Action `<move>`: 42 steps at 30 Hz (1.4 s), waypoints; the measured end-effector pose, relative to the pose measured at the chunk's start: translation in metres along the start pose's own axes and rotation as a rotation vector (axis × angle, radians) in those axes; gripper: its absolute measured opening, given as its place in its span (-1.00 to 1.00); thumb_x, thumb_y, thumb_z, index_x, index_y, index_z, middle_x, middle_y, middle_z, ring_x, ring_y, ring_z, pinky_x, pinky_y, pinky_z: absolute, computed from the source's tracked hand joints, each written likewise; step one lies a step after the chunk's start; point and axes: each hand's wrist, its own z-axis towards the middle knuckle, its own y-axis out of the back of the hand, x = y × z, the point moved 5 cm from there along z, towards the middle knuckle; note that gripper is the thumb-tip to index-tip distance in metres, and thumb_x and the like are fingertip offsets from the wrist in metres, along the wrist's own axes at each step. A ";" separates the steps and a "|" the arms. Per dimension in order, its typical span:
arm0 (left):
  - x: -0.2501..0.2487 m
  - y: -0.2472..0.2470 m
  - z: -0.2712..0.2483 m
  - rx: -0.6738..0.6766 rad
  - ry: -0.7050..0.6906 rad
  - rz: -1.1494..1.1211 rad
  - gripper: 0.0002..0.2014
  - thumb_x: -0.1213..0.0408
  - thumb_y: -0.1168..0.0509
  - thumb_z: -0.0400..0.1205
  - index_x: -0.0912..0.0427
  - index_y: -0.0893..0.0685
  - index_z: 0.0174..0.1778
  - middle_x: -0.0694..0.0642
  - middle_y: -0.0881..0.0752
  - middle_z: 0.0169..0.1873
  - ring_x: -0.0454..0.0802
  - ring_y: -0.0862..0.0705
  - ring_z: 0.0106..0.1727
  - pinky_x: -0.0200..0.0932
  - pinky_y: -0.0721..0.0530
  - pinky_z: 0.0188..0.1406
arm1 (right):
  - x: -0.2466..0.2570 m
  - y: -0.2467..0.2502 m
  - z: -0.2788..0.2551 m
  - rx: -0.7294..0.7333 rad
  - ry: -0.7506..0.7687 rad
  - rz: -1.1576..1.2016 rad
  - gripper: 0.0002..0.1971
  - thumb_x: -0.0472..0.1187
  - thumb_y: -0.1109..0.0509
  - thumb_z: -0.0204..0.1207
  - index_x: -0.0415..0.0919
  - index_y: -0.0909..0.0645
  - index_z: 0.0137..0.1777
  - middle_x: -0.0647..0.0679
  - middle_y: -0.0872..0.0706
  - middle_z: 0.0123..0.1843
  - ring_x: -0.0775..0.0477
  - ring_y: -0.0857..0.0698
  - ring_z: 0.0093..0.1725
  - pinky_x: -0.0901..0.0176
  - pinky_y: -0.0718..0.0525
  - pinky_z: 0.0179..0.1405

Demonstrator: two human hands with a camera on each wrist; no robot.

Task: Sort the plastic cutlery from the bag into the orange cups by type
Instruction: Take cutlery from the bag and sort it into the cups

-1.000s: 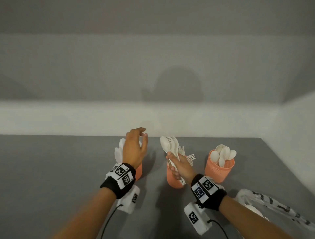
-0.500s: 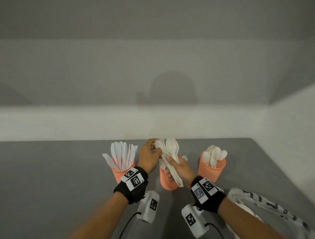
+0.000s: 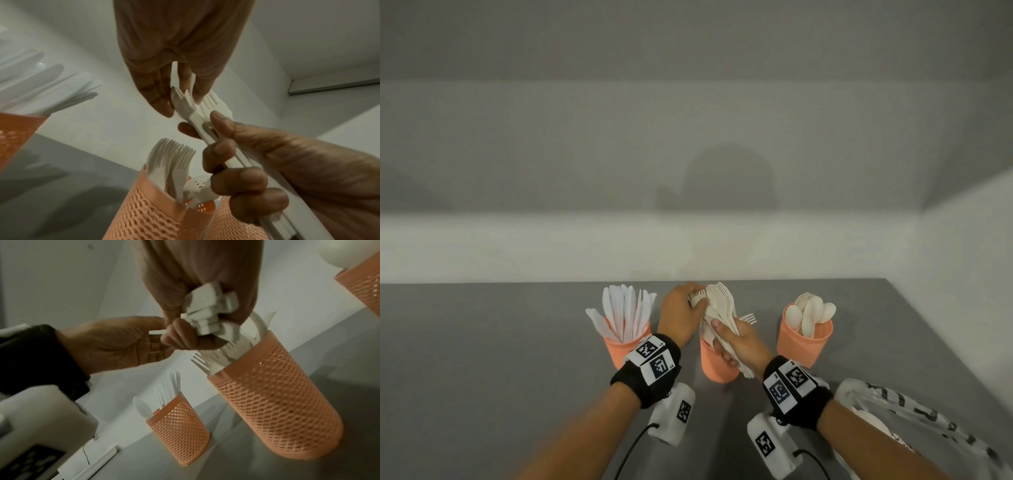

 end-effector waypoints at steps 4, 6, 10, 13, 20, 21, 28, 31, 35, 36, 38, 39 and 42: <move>0.004 0.001 0.006 -0.067 0.109 -0.004 -0.92 0.40 -0.34 0.53 0.28 -0.64 -0.08 0.24 -0.68 0.03 0.00 -0.59 -0.11 -0.24 -0.50 -0.10 | -0.001 -0.002 -0.001 0.018 -0.046 0.031 -0.69 0.00 -0.16 0.66 -0.17 -0.60 -0.15 0.07 -0.65 -0.54 0.23 -0.58 -0.64 0.46 -0.47 -0.67; 0.004 0.004 0.011 -0.095 0.142 -0.057 -0.95 0.41 -0.33 0.53 0.31 -0.62 -0.13 0.30 -0.69 0.00 0.09 -0.64 -0.11 -0.18 -0.54 -0.13 | -0.001 -0.001 -0.002 0.035 -0.084 0.085 -0.64 0.06 -0.12 0.66 -0.17 -0.59 -0.14 0.05 -0.61 -0.55 0.15 -0.54 -0.67 0.39 -0.46 -0.71; 0.001 0.015 0.011 -0.188 0.233 -0.368 -0.92 0.41 -0.24 0.60 0.27 -0.53 -0.01 0.11 -0.63 -0.16 0.05 -0.63 -0.16 -0.20 -0.64 -0.24 | 0.000 0.006 -0.002 0.020 -0.082 0.081 -0.66 0.06 -0.07 0.68 -0.13 -0.48 -0.18 0.04 -0.47 -0.63 0.16 -0.37 -0.74 0.41 -0.34 -0.77; -0.002 0.008 0.000 -0.090 0.357 -0.625 -0.94 0.36 -0.19 0.66 0.18 -0.44 0.01 0.08 -0.62 -0.26 -0.05 -0.62 -0.35 -0.31 -0.67 -0.46 | 0.001 0.007 0.000 -0.005 -0.058 0.055 -0.73 0.01 -0.08 0.69 -0.09 -0.44 -0.17 0.03 -0.44 -0.61 0.19 -0.33 -0.75 0.42 -0.29 -0.79; -0.005 -0.009 -0.018 0.020 0.377 -0.768 -0.78 0.29 -0.08 0.71 0.26 -0.62 0.01 0.10 -0.61 -0.44 -0.08 -0.64 -0.42 -0.30 -0.66 -0.41 | 0.009 -0.001 0.002 -0.084 0.088 -0.118 -0.75 -0.07 -0.05 0.71 -0.16 -0.52 0.07 -0.10 -0.58 -0.50 -0.02 -0.50 -0.59 0.22 -0.47 -0.60; -0.007 -0.007 -0.017 -0.025 0.355 -0.791 -0.77 0.28 -0.05 0.72 0.26 -0.61 0.02 0.08 -0.55 -0.50 -0.10 -0.62 -0.50 -0.29 -0.66 -0.46 | 0.008 0.001 0.003 -0.108 0.095 -0.144 -0.77 -0.08 -0.06 0.71 -0.16 -0.50 0.09 -0.10 -0.57 -0.47 -0.02 -0.51 -0.57 0.20 -0.48 -0.60; -0.015 0.008 -0.003 -0.126 0.230 -0.562 -0.89 0.31 -0.33 0.58 0.17 -0.63 -0.27 -0.17 -0.49 -0.66 -0.25 -0.44 -0.62 -0.40 -0.41 -0.58 | 0.003 0.017 0.010 -0.237 0.173 -0.437 -0.87 -0.10 -0.12 0.68 -0.01 -0.50 0.07 0.09 -0.62 -0.29 0.05 -0.61 -0.29 0.14 -0.57 -0.21; -0.014 -0.003 -0.010 -0.056 0.244 -0.457 -0.83 0.21 -0.45 0.49 0.26 -0.72 -0.24 -0.05 -0.70 -0.48 -0.26 -0.66 -0.47 -0.46 -0.57 -0.49 | 0.012 0.016 0.005 -0.289 0.210 -0.560 -0.75 -0.14 -0.10 0.68 -0.22 -0.49 0.22 -0.10 -0.70 0.00 -0.11 -0.66 0.01 0.11 -0.56 0.01; -0.017 -0.022 -0.018 -0.035 0.216 -0.456 -0.87 0.23 -0.49 0.44 0.20 -0.71 -0.24 0.09 -0.77 -0.33 -0.01 -0.75 -0.26 -0.16 -0.71 -0.20 | 0.018 0.007 -0.001 -0.287 0.242 -0.600 -0.71 -0.13 -0.13 0.67 -0.22 -0.44 0.31 -0.18 -0.75 0.08 -0.19 -0.72 0.07 0.08 -0.62 0.01; -0.019 -0.025 -0.018 -0.036 0.218 -0.462 -0.90 0.27 -0.47 0.46 0.19 -0.69 -0.24 0.08 -0.75 -0.34 -0.02 -0.73 -0.27 -0.18 -0.70 -0.21 | 0.018 0.005 0.000 -0.281 0.236 -0.590 -0.70 -0.14 -0.15 0.66 -0.21 -0.44 0.33 -0.18 -0.76 0.09 -0.19 -0.72 0.08 0.05 -0.64 0.04; -0.021 -0.028 -0.018 -0.035 0.228 -0.479 -0.92 0.35 -0.42 0.51 0.26 -0.69 -0.13 0.14 -0.75 -0.27 0.03 -0.73 -0.20 -0.16 -0.70 -0.16 | 0.018 0.005 0.001 -0.273 0.224 -0.539 -0.71 -0.15 -0.19 0.63 -0.20 -0.46 0.32 -0.17 -0.76 0.09 -0.17 -0.72 0.08 -0.03 -0.65 0.10; -0.021 -0.029 -0.017 -0.031 0.237 -0.486 -0.89 0.37 -0.39 0.54 0.30 -0.70 -0.07 0.19 -0.75 -0.21 0.08 -0.74 -0.14 -0.12 -0.70 -0.11 | 0.018 0.006 0.000 -0.266 0.205 -0.493 -0.72 -0.15 -0.21 0.62 -0.18 -0.48 0.29 -0.14 -0.76 0.08 -0.15 -0.72 0.08 -0.05 -0.66 0.11; -0.021 -0.030 -0.016 0.004 0.240 -0.501 -0.82 0.39 -0.30 0.59 0.35 -0.67 0.08 0.25 -0.75 -0.09 0.08 -0.72 -0.08 -0.20 -0.68 -0.16 | 0.013 0.008 0.001 -0.215 0.127 -0.233 -0.82 -0.09 -0.21 0.61 -0.05 -0.54 0.15 -0.03 -0.73 -0.05 -0.01 -0.72 -0.05 0.02 -0.68 0.00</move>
